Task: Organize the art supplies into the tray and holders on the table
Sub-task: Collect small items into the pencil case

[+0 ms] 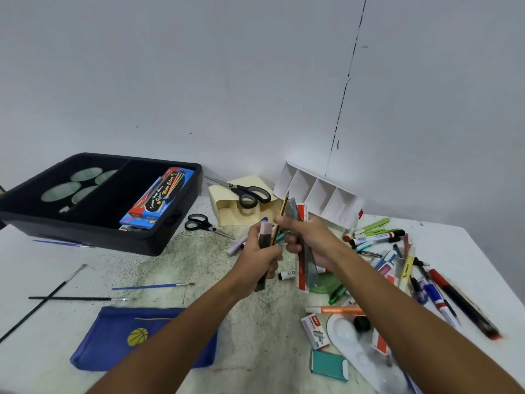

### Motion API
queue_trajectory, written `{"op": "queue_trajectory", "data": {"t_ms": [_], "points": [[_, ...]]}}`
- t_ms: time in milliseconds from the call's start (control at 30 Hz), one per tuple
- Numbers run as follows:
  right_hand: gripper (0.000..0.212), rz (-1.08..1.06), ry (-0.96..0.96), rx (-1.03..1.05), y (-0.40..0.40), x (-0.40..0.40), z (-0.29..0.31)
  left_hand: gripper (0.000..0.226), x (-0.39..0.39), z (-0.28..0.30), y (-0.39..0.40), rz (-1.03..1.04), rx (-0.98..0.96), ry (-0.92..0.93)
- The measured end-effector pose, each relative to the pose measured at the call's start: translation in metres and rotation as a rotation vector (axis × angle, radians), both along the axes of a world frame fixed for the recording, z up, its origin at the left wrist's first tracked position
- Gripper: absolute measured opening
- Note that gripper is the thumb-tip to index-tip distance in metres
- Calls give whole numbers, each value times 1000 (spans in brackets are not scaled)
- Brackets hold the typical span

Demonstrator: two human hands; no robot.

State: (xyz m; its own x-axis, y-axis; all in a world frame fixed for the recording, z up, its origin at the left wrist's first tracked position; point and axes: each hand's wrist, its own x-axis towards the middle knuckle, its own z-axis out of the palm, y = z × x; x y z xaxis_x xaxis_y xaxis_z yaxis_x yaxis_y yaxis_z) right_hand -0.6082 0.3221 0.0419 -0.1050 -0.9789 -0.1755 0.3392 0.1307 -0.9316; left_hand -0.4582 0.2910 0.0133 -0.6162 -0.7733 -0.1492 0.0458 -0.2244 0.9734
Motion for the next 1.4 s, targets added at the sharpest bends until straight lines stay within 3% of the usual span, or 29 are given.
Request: {"op": "queue_trajectory", "data": {"t_ms": [167, 300, 367, 467, 700, 767, 833, 867, 933, 1100, 1200, 1300, 1400], "points": [[43, 1, 113, -51, 6, 8, 2, 77, -5, 9, 7, -27, -138, -134], [8, -24, 151, -111, 9, 13, 0, 79, -10, 16, 11, -87, -182, -172], [22, -73, 238, -143, 8, 19, -5, 78, -13, 17, 14, -100, -229, -160], [17, -156, 308, -131, 8, 27, -6, 79, -15, 15, 14, -98, -208, -170], [14, -331, 232, -116, 9, 25, -6, 84, -14, 16, 13, -86, -109, -162], [12, -365, 213, -142, 10, 20, -5, 85, -10, 16, 12, -75, -182, -210], [6, -397, 150, -189, 11, 17, -3, 68, -8, 10, 11, -12, -211, -206], [2, -416, 113, -218, 11, 17, -1, 51, -7, 8, 12, 49, -137, -162], [14, -480, 37, -254, 10, 18, 3, 29, -8, 1, 16, 189, 141, -50], [24, -592, -37, -349, 10, 30, 10, 55, -14, -7, 32, 268, 663, 338], [27, -651, -30, -330, 11, 43, 7, 60, -23, 4, 32, 330, 700, 385], [10, -663, -47, -276, 12, 49, 5, 58, -25, 8, 26, 424, 691, 346], [8, -660, -175, -224, 14, 50, 3, 56, -19, 9, 22, 436, 664, 339]]}}
